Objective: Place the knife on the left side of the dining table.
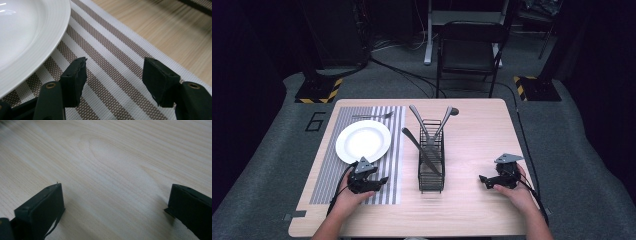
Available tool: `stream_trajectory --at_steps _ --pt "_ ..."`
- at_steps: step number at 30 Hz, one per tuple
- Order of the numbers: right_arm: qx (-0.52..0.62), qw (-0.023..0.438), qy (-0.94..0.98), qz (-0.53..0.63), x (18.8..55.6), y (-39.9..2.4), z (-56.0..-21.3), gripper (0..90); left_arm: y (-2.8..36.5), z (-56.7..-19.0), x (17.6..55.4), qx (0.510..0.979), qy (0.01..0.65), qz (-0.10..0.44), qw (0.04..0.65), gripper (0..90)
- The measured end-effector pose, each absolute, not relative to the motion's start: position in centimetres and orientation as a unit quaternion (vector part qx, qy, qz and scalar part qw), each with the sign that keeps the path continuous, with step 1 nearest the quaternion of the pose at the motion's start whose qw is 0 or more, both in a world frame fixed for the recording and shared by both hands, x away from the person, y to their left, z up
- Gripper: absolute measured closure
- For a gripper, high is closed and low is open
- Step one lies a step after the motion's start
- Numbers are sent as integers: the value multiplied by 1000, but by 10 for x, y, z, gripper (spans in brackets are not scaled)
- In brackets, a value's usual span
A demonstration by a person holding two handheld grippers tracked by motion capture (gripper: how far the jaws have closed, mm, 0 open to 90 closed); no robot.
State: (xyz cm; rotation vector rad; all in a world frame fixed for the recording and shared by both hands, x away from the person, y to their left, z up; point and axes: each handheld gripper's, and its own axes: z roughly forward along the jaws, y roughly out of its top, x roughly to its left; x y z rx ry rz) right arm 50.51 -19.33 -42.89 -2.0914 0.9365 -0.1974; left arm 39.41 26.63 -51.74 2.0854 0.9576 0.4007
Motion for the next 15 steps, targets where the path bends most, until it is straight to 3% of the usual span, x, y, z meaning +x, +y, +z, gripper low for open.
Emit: stream_trajectory --at_steps 15 --pt "-830 408 372 -78 505 -193 -429 0 265 -486 383 803 398 142 421 424"
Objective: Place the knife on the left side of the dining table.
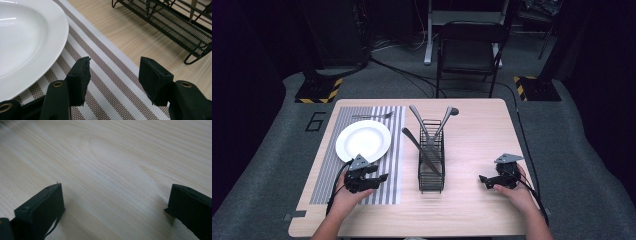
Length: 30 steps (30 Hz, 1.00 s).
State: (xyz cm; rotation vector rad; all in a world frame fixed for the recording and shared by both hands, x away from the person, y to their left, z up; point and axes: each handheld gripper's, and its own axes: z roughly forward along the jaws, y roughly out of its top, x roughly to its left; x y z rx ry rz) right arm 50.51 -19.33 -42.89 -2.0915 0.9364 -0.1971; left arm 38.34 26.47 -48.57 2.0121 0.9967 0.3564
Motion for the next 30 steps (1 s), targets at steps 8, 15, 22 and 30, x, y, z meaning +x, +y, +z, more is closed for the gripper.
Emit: stream_trajectory --at_steps 8,15,22,30 --pt "-830 409 372 -78 505 -193 -429 0 260 -471 384 792 409 139 432 436" --pt "-830 408 372 -78 505 -193 -429 0 259 -459 386 781 422 134 440 438" --pt "-830 408 372 -78 505 -193 -429 0 255 -445 389 782 423 132 437 458" --pt "-830 409 372 -78 505 -193 -429 0 247 -429 393 782 419 131 442 485"
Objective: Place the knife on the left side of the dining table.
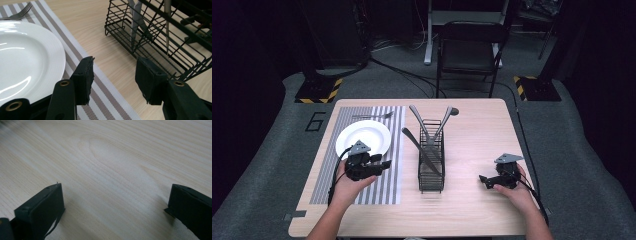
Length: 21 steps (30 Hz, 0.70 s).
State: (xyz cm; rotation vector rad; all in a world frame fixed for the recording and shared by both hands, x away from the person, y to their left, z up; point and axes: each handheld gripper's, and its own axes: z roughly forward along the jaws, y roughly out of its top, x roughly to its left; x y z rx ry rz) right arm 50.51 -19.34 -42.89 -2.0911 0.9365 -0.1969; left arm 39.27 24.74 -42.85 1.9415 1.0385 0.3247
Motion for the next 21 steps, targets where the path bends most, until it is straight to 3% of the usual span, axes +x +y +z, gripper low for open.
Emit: stream_trajectory --at_steps 21 --pt "-830 409 372 -78 505 -193 -429 0 223 -394 406 777 410 124 462 490"
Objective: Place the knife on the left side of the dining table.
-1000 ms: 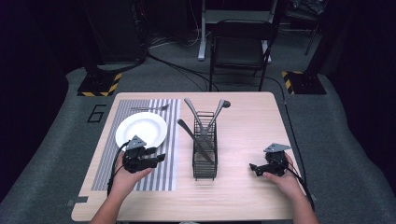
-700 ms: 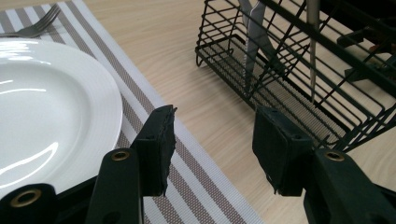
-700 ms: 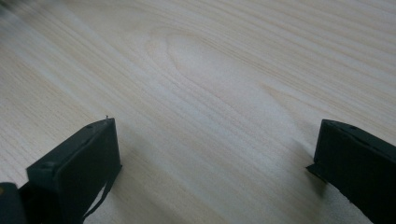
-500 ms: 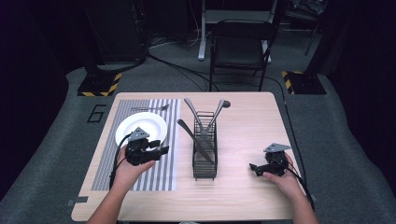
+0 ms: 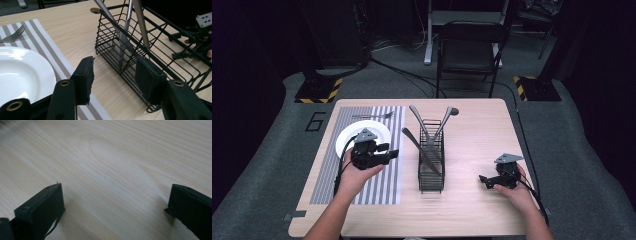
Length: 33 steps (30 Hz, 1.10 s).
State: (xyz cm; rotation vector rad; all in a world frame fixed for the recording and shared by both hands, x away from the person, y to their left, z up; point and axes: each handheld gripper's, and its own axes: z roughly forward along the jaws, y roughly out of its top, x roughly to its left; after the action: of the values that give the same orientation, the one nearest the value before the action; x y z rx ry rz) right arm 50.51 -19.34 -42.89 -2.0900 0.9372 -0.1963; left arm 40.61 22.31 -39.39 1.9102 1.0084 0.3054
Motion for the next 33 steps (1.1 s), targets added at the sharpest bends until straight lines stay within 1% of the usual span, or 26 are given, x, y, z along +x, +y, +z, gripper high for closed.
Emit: stream_trajectory --at_steps 14,33 --pt "-830 408 372 -78 505 -193 -429 0 204 -375 418 780 398 124 468 490" --pt "-830 409 372 -78 505 -193 -429 0 190 -365 436 771 400 122 481 507"
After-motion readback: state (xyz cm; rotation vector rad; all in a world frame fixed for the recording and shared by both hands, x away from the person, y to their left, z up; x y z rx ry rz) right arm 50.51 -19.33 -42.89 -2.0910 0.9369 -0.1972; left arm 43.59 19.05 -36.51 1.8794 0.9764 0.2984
